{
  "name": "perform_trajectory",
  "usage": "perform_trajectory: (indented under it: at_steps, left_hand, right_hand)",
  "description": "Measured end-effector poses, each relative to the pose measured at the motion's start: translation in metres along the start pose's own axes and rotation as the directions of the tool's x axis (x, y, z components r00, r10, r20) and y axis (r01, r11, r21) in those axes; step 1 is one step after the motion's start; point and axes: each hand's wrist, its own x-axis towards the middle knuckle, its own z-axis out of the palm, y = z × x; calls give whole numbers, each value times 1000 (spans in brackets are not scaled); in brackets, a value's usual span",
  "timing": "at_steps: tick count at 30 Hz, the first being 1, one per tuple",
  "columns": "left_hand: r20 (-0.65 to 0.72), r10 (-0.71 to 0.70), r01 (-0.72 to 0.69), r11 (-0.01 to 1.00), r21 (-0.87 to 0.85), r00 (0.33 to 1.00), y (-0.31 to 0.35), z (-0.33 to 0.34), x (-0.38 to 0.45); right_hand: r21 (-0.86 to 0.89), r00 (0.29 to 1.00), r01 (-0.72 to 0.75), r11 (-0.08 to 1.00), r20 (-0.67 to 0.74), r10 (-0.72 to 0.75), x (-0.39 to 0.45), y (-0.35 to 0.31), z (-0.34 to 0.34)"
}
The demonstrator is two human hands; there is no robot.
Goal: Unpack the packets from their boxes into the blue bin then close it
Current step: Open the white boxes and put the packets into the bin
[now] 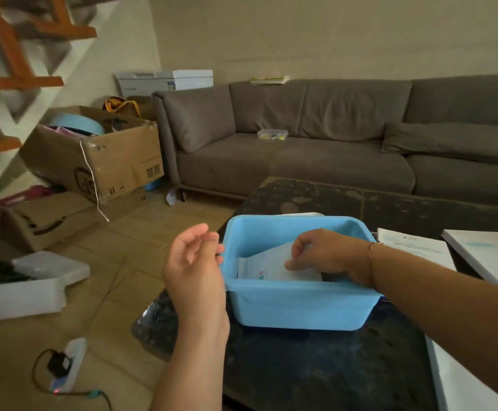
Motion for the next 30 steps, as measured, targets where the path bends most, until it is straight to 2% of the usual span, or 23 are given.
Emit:
perform_trajectory:
  at_steps: [3,6,10,13,15,17,18,20,22,24,26,28,29,30]
  left_hand:
    - [-20,-16,16,1000,-15,1000,0,0,2]
    - [-29,-29,28,999,-31,999,-1,0,5]
    - [-23,-22,20,998,-53,999,-3,0,4]
    - [-21,-4,3,999,-54,1000,-3,0,4]
    - [-29,76,-77,997,-22,997,-6,1,2]
    - [-17,333,-330,940,90,943,-7,4,-4]
    - [42,496,-497,856,140,867,-8,6,-10]
    - [272,714,-759,640,120,645,-11,8,-28]
    - [563,721,-864,502,-24,404,-15,11,-58]
    - [826,548,-868,466,-170,132,-21,14,-89]
    - [965,233,-858,465,-219,-119,-36,16,-116]
    - [947,15,-862,410,-298,-320,-57,16,-133]
    - [918,-19,-862,352,-364,-396,-68,16,-139]
    - [899,-43,-864,301,-404,-436,-76,15,-142]
  right_hand:
    - [-201,995,-19,979,95,39,-5,3,-15]
    - [-300,987,-60,952,125,102,-9,6,-23]
    - [-556,992,17,831,115,56,-9,5,-17]
    - [-587,989,56,808,146,37,-12,2,-15]
    - [-597,986,58,800,159,47,-19,0,-18]
    - [-611,995,67,789,103,-5,-25,-2,-25]
    - [-598,997,78,798,40,-68,-29,-1,-28]
    - [-490,971,119,864,-124,-205,-44,7,-37]
    - [-328,889,232,916,-312,-336,-73,25,-47]
    - [-198,793,317,928,-480,-374,-114,52,-55]
    - [-130,739,289,949,-600,-307,-151,88,-57]
    - [-56,702,238,970,-680,-212,-177,131,-55]
    - [-7,688,222,975,-707,-162,-188,152,-52]
    - [30,671,212,977,-731,-123,-195,171,-48]
